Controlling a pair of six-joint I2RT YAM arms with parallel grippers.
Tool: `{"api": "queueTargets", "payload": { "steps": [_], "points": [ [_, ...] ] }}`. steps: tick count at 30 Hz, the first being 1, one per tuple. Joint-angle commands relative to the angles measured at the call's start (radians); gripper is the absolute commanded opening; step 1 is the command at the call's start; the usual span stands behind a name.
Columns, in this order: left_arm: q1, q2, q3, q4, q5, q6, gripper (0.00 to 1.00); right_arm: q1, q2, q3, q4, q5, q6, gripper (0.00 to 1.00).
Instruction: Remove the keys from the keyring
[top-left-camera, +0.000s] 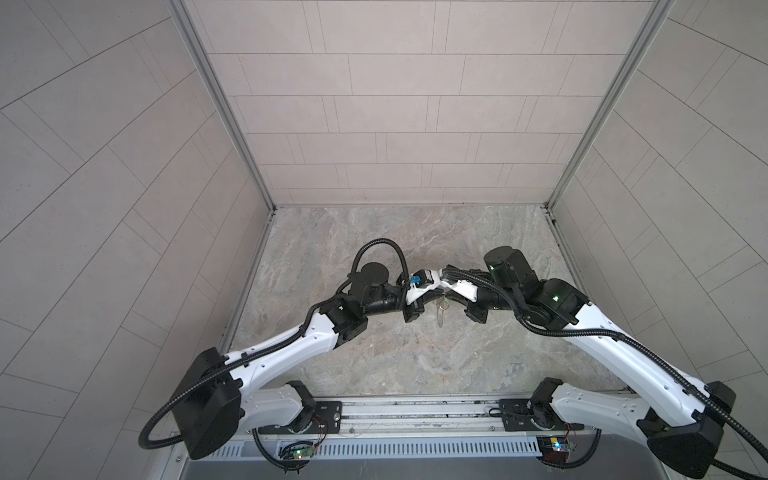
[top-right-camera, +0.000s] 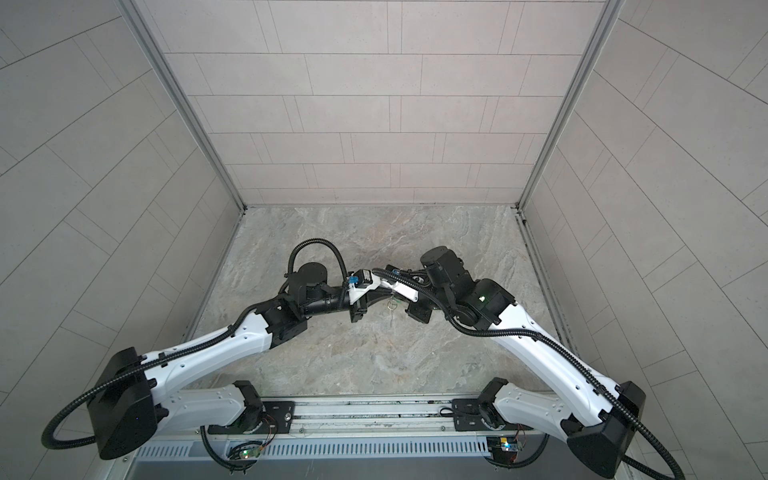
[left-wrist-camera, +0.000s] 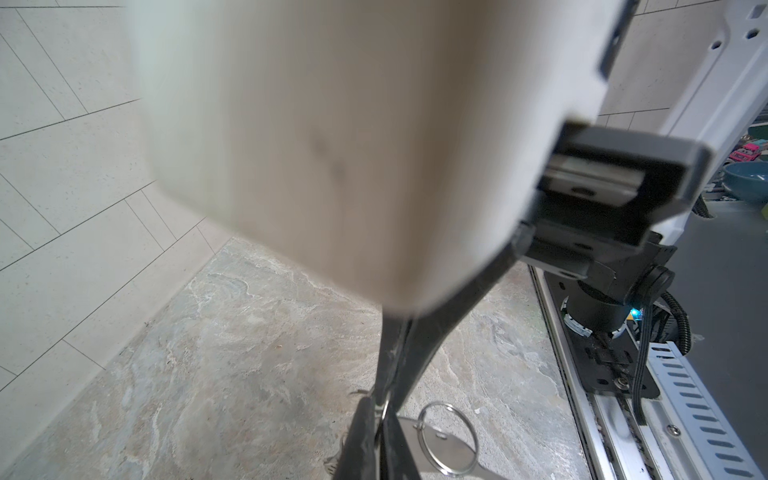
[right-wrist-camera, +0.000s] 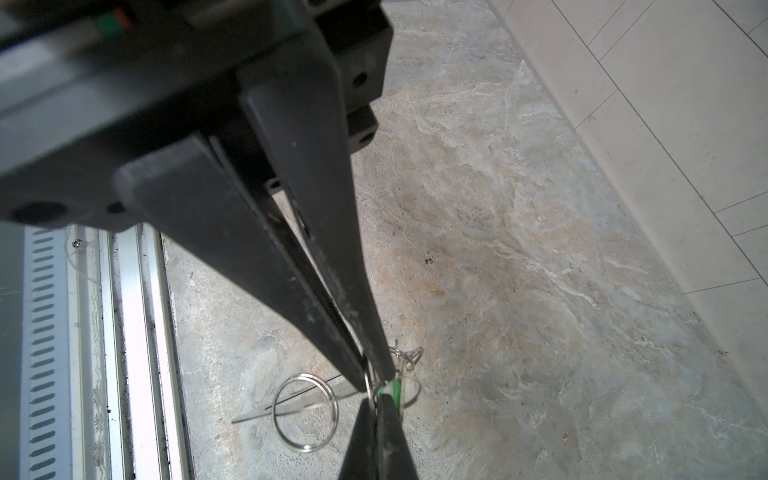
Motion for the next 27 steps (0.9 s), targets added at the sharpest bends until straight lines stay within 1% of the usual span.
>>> {"api": "queueTargets", "payload": {
  "steps": [1, 3, 6, 7, 9, 10, 12, 15, 18, 21, 24, 27],
  "points": [
    [0.0, 0.013, 0.046, -0.013, 0.02, -0.005, 0.04, 0.004, 0.003, 0.033, 0.0, 0.002, -0.02, 0.02],
    [0.0, 0.017, 0.052, -0.034, 0.017, -0.004, 0.0, 0.004, 0.001, 0.036, -0.002, 0.007, -0.022, 0.03],
    [-0.001, 0.031, 0.067, -0.04, 0.001, -0.019, 0.0, 0.003, 0.001, 0.035, 0.003, 0.023, -0.025, 0.09],
    [0.002, 0.037, 0.068, -0.025, -0.008, -0.035, 0.0, 0.005, 0.0, 0.034, 0.006, 0.033, -0.026, 0.12],
    [0.014, 0.045, 0.056, 0.038, -0.014, -0.091, 0.0, 0.003, -0.003, 0.035, -0.001, 0.049, -0.044, 0.23],
    [0.026, 0.05, 0.048, 0.081, -0.014, -0.128, 0.0, 0.003, -0.011, 0.032, -0.003, 0.065, -0.049, 0.27],
    [0.039, 0.058, 0.04, 0.14, -0.013, -0.18, 0.0, 0.003, -0.027, 0.019, -0.009, 0.105, -0.053, 0.31],
    [0.042, 0.07, 0.034, 0.202, -0.01, -0.226, 0.0, 0.001, -0.068, -0.024, 0.01, 0.153, -0.052, 0.32],
    [0.045, 0.084, 0.027, 0.269, -0.004, -0.279, 0.0, -0.004, -0.118, -0.08, 0.056, 0.189, -0.035, 0.33],
    [0.047, 0.093, 0.018, 0.334, 0.001, -0.323, 0.0, -0.005, -0.16, -0.143, 0.117, 0.248, -0.01, 0.33],
    [0.047, 0.099, 0.014, 0.377, 0.007, -0.351, 0.0, -0.005, -0.177, -0.181, 0.178, 0.261, 0.018, 0.33],
    [0.048, 0.109, 0.011, 0.428, 0.007, -0.386, 0.0, -0.004, -0.157, -0.171, 0.212, 0.257, 0.021, 0.31]
  ]
}}
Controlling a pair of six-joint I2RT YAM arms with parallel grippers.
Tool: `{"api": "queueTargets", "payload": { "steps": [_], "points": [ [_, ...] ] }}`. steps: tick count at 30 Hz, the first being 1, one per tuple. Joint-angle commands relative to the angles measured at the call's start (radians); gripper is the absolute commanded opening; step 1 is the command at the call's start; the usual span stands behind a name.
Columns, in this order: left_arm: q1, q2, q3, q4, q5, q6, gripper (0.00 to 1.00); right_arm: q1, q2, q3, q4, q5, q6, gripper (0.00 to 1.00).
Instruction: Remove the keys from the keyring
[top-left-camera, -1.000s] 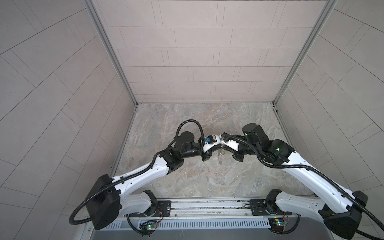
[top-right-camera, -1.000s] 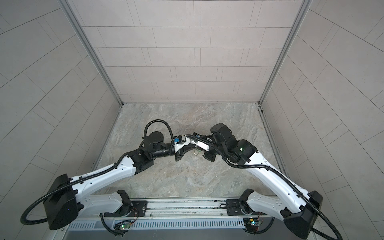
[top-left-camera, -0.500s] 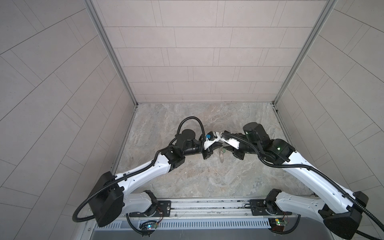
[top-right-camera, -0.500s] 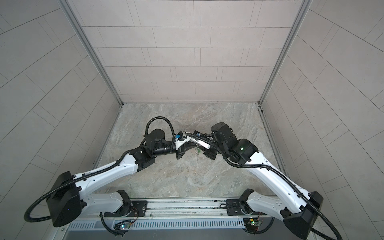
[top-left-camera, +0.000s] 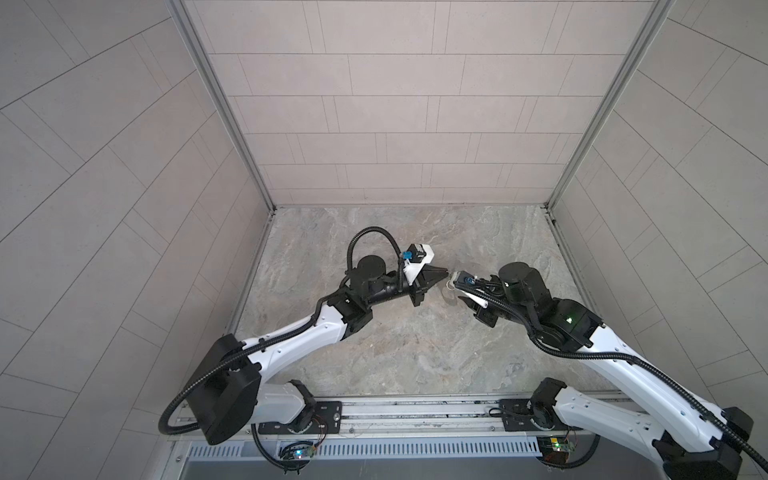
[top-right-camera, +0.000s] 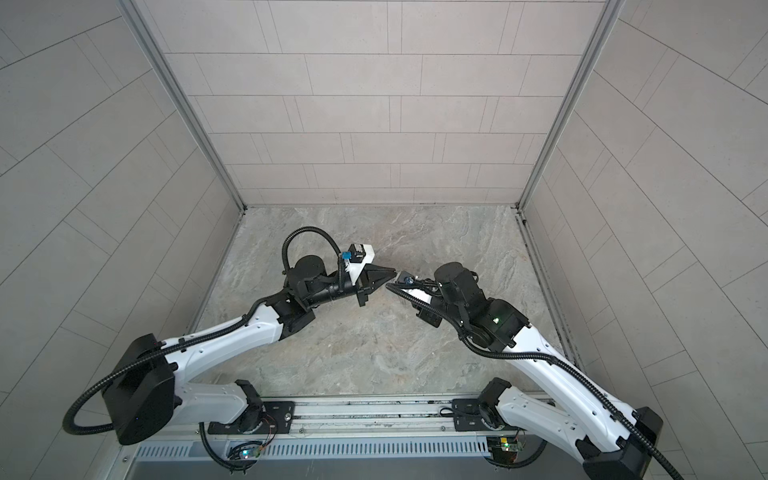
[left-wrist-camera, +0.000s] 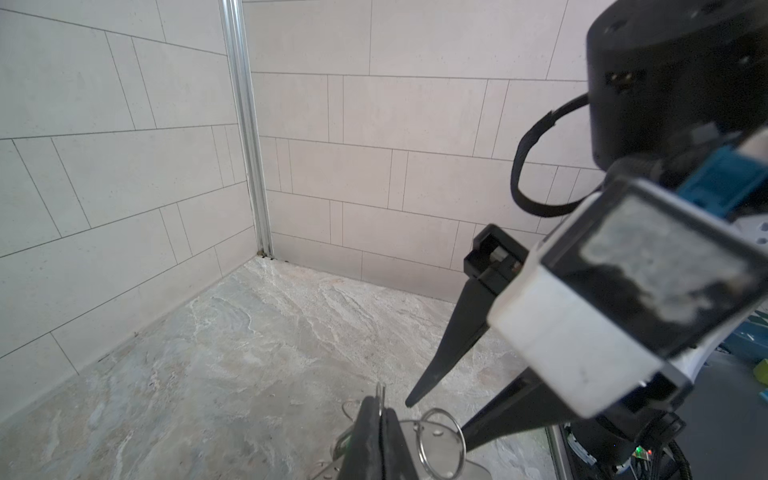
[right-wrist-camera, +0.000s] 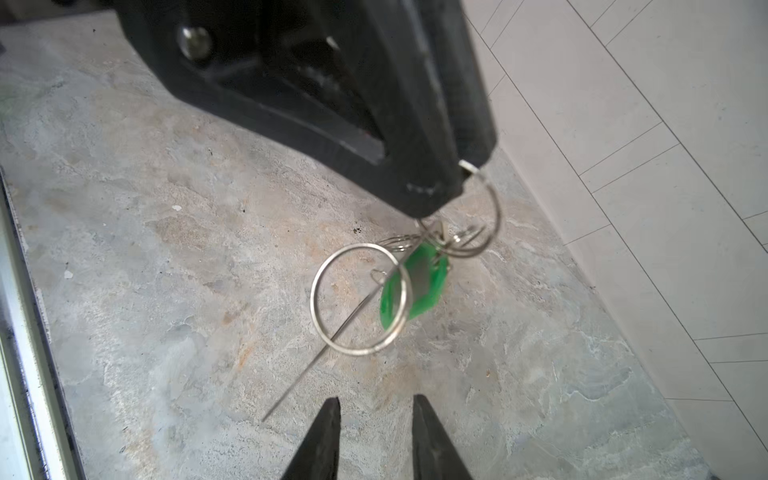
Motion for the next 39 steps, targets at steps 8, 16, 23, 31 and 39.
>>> {"api": "queueTargets", "payload": {
  "steps": [8, 16, 23, 31, 39],
  "points": [
    [0.004, 0.034, -0.008, 0.212, 0.03, -0.131, 0.0, -0.001, 0.027, 0.021, 0.172, -0.019, 0.07, 0.28],
    [0.005, 0.036, -0.011, 0.233, 0.028, -0.143, 0.0, -0.001, 0.036, 0.011, 0.216, -0.027, 0.072, 0.27],
    [0.004, 0.044, -0.011, 0.247, 0.02, -0.151, 0.0, -0.001, 0.057, 0.015, 0.234, -0.046, 0.056, 0.13],
    [0.005, 0.056, -0.025, 0.241, 0.011, -0.153, 0.0, 0.0, 0.057, 0.023, 0.235, -0.074, 0.057, 0.0],
    [0.029, 0.02, -0.08, 0.214, 0.008, -0.15, 0.0, 0.0, 0.058, -0.012, 0.266, -0.069, 0.072, 0.0]
  ]
}}
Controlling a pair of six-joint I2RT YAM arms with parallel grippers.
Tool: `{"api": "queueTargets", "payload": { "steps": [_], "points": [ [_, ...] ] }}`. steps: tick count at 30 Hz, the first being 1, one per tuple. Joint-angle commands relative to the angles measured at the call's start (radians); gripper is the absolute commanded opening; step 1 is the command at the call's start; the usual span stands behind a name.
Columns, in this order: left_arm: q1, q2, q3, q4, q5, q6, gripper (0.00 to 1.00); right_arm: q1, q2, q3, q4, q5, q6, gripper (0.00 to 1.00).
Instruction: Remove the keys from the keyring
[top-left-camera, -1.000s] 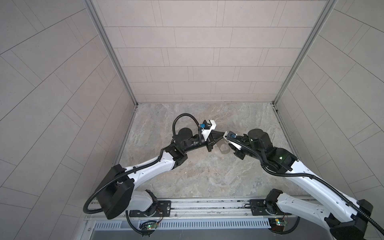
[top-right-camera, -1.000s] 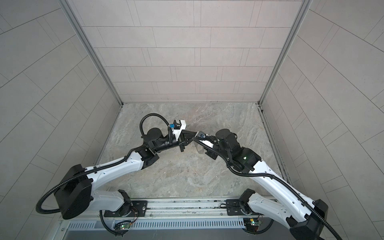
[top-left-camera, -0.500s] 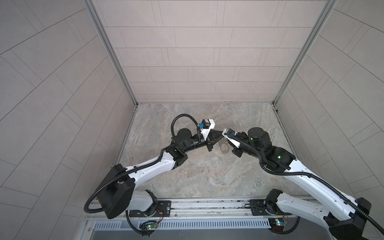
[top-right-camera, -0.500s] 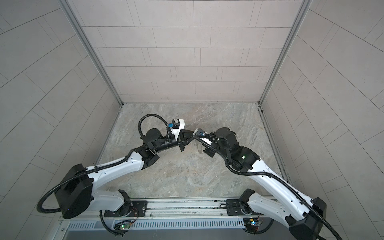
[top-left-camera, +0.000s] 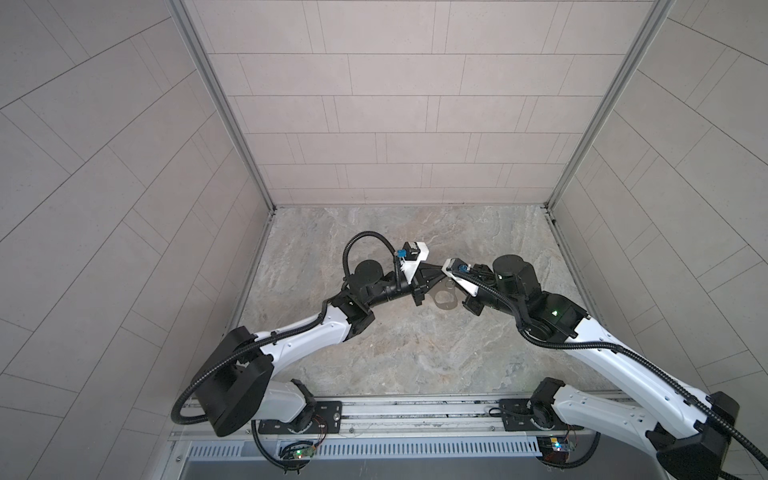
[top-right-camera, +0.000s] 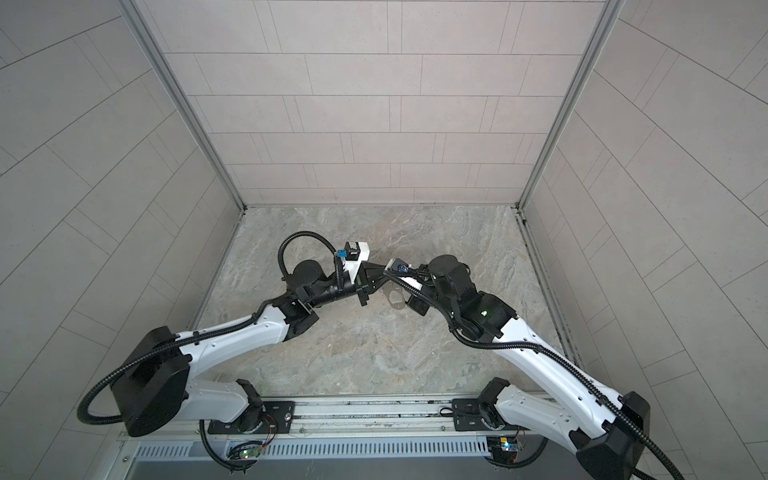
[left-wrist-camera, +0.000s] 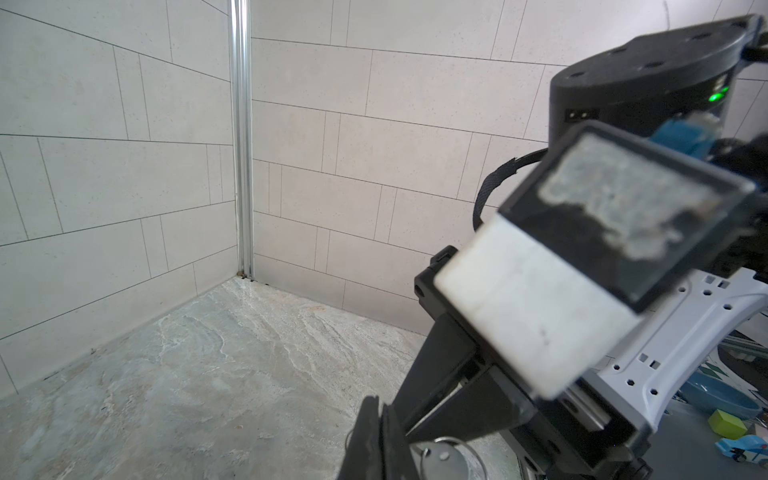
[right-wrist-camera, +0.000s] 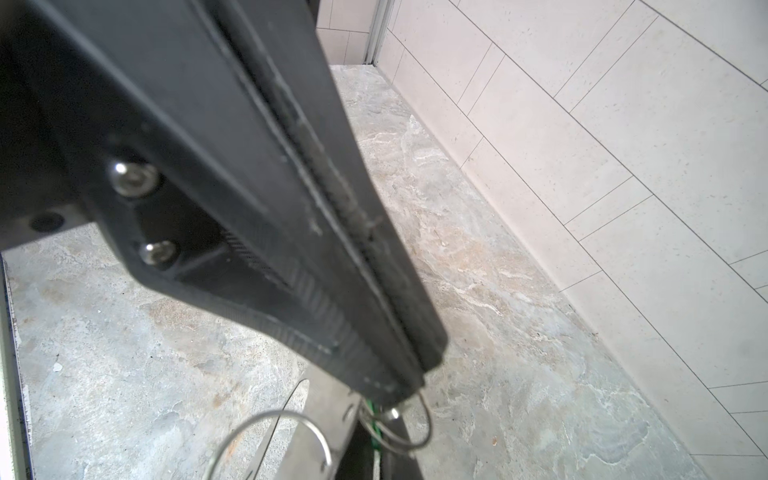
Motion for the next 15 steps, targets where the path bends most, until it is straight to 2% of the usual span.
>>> {"api": "queueTargets", "payload": {
  "steps": [1, 2, 4, 6, 15],
  "points": [
    [0.012, -0.024, -0.022, 0.012, -0.006, -0.013, 0.0, 0.002, -0.008, -0.004, 0.06, -0.022, 0.016, 0.02],
    [0.012, -0.023, -0.022, 0.016, -0.005, -0.014, 0.0, 0.002, -0.007, -0.005, 0.062, -0.027, 0.017, 0.04],
    [0.014, -0.014, -0.023, 0.032, -0.003, -0.023, 0.0, 0.002, 0.002, -0.001, 0.048, -0.035, 0.016, 0.19],
    [0.019, -0.006, -0.025, 0.047, 0.006, -0.032, 0.0, 0.001, 0.008, 0.004, 0.02, -0.04, 0.015, 0.29],
    [0.035, 0.017, -0.046, 0.087, 0.084, -0.07, 0.0, -0.004, 0.004, -0.019, -0.018, -0.001, 0.017, 0.31]
  ]
}}
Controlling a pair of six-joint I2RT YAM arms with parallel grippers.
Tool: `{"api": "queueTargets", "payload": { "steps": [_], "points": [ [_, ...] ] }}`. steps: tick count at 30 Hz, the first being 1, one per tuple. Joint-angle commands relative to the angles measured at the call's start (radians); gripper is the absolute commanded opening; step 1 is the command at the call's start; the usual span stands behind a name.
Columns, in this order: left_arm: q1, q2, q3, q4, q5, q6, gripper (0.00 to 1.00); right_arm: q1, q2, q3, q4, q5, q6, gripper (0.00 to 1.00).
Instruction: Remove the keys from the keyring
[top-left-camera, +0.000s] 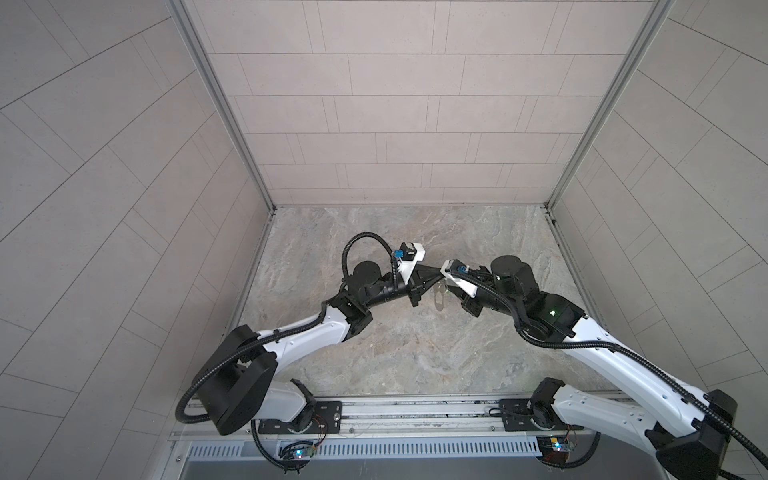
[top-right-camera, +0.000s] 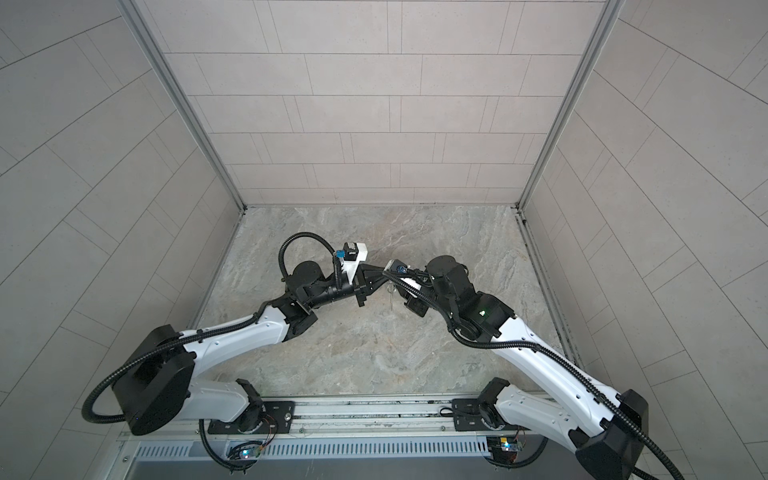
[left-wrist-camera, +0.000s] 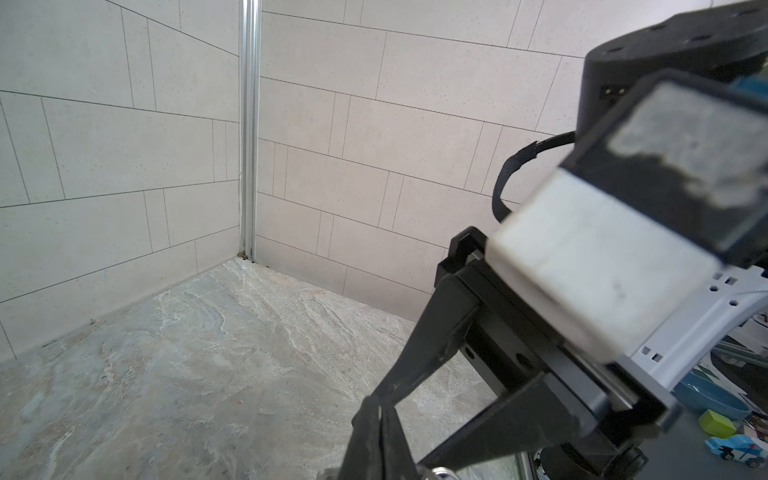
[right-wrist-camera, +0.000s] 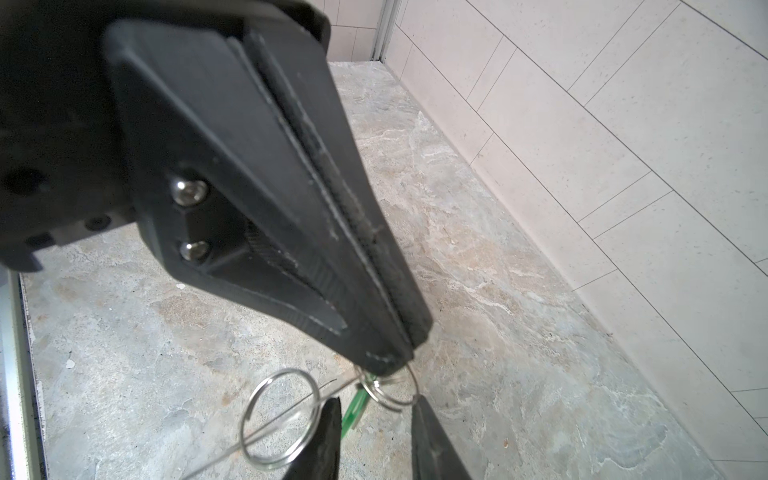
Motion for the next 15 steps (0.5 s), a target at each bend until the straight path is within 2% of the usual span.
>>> {"api": "queueTargets", "payload": {
  "steps": [1, 5, 10, 15],
  "points": [
    [0.012, 0.003, -0.017, 0.076, 0.063, -0.037, 0.0, -0.003, -0.006, -0.014, -0.018, 0.006, 0.003, 0.31],
    [0.019, 0.005, -0.013, 0.089, 0.101, -0.057, 0.0, -0.036, -0.025, 0.006, -0.11, -0.048, -0.057, 0.31],
    [0.021, 0.011, -0.006, 0.1, 0.141, -0.072, 0.0, -0.139, -0.044, 0.047, -0.228, -0.21, -0.12, 0.32],
    [0.021, 0.011, -0.001, 0.102, 0.169, -0.088, 0.0, -0.168, -0.005, 0.143, -0.298, -0.268, -0.14, 0.31]
  ]
}}
